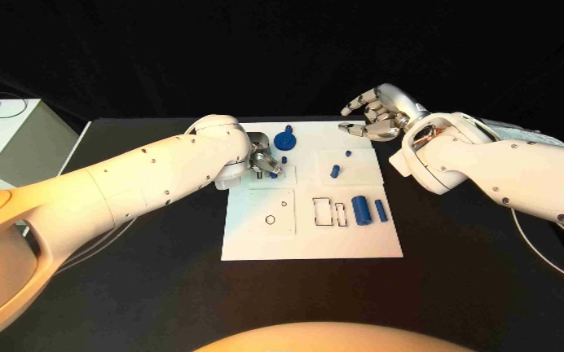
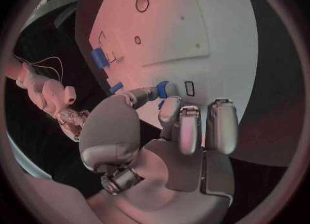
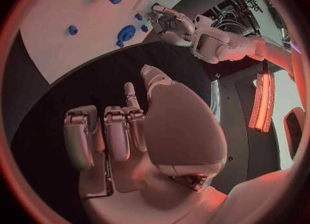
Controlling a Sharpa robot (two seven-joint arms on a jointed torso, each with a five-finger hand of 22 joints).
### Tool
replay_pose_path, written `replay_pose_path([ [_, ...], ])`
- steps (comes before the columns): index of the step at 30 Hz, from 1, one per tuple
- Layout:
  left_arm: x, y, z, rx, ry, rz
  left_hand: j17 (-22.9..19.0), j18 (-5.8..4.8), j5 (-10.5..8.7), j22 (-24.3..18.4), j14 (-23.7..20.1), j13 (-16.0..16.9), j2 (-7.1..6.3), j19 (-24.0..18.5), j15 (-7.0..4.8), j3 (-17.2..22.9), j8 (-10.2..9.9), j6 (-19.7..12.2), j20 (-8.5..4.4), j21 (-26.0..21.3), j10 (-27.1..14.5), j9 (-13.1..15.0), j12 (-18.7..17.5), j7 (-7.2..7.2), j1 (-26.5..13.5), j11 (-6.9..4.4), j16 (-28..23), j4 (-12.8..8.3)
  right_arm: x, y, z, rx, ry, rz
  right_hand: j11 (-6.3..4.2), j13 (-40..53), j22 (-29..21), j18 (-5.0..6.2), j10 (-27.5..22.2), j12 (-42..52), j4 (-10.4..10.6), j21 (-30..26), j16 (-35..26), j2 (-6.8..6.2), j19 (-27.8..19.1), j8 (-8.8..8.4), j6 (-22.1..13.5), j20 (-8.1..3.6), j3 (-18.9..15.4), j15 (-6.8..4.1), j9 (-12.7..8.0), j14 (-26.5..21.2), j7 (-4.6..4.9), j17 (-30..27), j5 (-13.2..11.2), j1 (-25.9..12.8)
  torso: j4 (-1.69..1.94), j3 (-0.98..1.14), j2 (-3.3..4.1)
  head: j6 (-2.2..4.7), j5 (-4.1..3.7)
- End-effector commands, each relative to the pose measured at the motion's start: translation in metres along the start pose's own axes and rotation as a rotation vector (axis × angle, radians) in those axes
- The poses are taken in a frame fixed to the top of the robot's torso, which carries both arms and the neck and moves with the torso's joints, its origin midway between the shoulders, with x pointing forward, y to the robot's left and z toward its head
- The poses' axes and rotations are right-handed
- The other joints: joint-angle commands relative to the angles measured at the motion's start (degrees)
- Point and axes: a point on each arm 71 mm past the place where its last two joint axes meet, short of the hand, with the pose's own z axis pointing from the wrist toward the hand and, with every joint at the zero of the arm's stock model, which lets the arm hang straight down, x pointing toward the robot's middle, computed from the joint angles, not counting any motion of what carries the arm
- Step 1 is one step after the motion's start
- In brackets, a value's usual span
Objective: Assemble the parts on the task board
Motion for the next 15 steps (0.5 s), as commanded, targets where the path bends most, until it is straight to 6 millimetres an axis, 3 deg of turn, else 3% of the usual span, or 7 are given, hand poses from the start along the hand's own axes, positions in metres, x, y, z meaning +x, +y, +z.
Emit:
replay_pose_path([
  [1,0.0078,-0.0023,0.0018,0.009,0.034,0.005,15.1,-0.49,-0.29,2.3,6.1,0.0,0.13,0.1,-0.45,-0.3,-0.5,1.7,-0.32,0.0,-0.5,0.1,0.1,-2.14,-0.5,-0.05,0.2,-0.1,0.0002,0.0014,-0.0002,-0.014,0.004,-0.008,-0.26,15.1,15.1,-0.82,6.0,0.1,0.0,0.3,0.2,-0.12,6.0,0.03,-0.3,-0.23,0.3,-0.24,0.0,6.1,0.08,15.1,0.3,-0.5,-0.06,0.03,0.05,0.05,0.0],
  [5,0.0076,-0.0022,0.0017,0.009,0.032,0.004,15.1,-0.49,-0.54,2.3,6.1,0.0,-0.16,0.1,-0.43,-2.1,-0.7,1.9,-0.32,-0.1,-0.6,0.4,0.1,-2.14,-1.0,-0.02,0.2,1.2,-0.0001,0.0012,-0.0003,-0.014,0.002,-0.008,-0.26,15.1,15.1,-0.82,5.9,0.1,0.1,0.3,0.2,-0.11,6.0,0.06,-0.3,-0.23,0.3,-0.24,0.1,6.1,0.08,15.1,0.3,-0.5,-0.06,0.04,0.02,0.05,-0.01],
  [9,0.0074,-0.0008,0.001,0.009,0.029,0.004,15.1,-0.5,-1.22,2.3,6.1,0.1,-1.97,0.1,-0.35,-9.6,-1.2,2.5,-0.3,-0.1,-0.8,1.0,0.2,-2.02,-3.0,0.09,0.2,4.9,-0.0006,0.0009,-0.0004,-0.014,-0.001,-0.009,-0.26,15.0,15.1,-0.82,5.8,0.0,0.1,0.3,0.2,-0.12,6.0,0.06,-0.3,-0.23,0.3,-0.24,0.1,6.1,0.09,15.1,0.3,-0.6,-0.03,0.04,-0.03,0.09,-0.1],
  [12,0.0072,0.0007,-0.0001,0.01,0.026,0.004,15.1,-0.5,-1.37,2.3,6.1,0.1,-2.43,0.2,-0.38,-13.2,-1.6,2.6,-0.32,-0.2,-0.8,1.2,0.2,-2.03,-2.9,0.08,0.2,6.7,-0.0009,0.0006,-0.0005,-0.014,-0.003,-0.009,-0.25,14.9,15.1,-0.82,5.8,-0.1,0.1,0.2,0.2,-0.14,6.0,0.06,-0.3,-0.23,0.3,-0.24,0.1,6.1,0.09,15.1,0.3,-0.6,-0.01,0.04,-0.08,0.11,-0.2],
  [14,0.0069,0.0019,-0.0012,0.011,0.023,0.004,15.1,-0.5,-4.49,2.3,6.1,0.2,-2.41,0.2,-0.37,-16.0,-2.0,2.7,-0.31,-0.2,-0.9,1.5,0.3,-2.03,-2.2,0.07,0.2,8.6,-0.0011,0.0004,-0.0004,-0.014,-0.004,-0.009,-0.25,14.9,15.1,-0.82,5.8,-0.1,0.1,0.2,0.2,-0.14,6.0,0.06,-0.3,-0.23,0.3,-0.24,0.1,6.1,0.09,15.1,0.3,-0.6,0.01,0.03,-0.12,0.11,-0.2],
  [15,0.0067,0.0024,-0.0017,0.011,0.022,0.004,15.1,-0.48,-4.91,2.3,6.1,0.2,-2.3,0.2,-0.35,-16.7,-2.1,2.8,-0.33,-0.2,-0.9,1.5,0.3,-2.02,-1.8,0.06,0.2,9.2,-0.0012,0.0004,-0.0004,-0.014,-0.004,-0.009,-0.25,14.9,15.1,-0.82,5.8,-0.1,0.1,0.2,0.2,-0.14,6.0,0.06,-0.3,-0.23,0.3,-0.24,0.1,6.1,0.09,15.1,0.3,-0.6,0.01,0.03,-0.11,0.13,-0.19],
])
